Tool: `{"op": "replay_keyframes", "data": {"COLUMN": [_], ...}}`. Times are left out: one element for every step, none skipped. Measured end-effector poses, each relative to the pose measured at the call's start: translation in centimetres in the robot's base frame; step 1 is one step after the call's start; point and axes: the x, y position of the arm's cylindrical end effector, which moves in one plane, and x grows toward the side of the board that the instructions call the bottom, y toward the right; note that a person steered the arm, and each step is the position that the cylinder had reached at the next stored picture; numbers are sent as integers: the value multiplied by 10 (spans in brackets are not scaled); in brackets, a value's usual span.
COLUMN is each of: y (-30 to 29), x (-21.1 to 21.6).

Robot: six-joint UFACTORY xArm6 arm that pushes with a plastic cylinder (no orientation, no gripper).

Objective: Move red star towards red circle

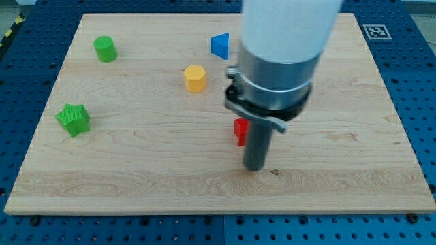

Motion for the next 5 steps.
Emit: {"op": "replay_keyframes", "data": {"y": [-40,-68,-52,-27,1], "x": [-9,-25,-38,-39,-39]}}
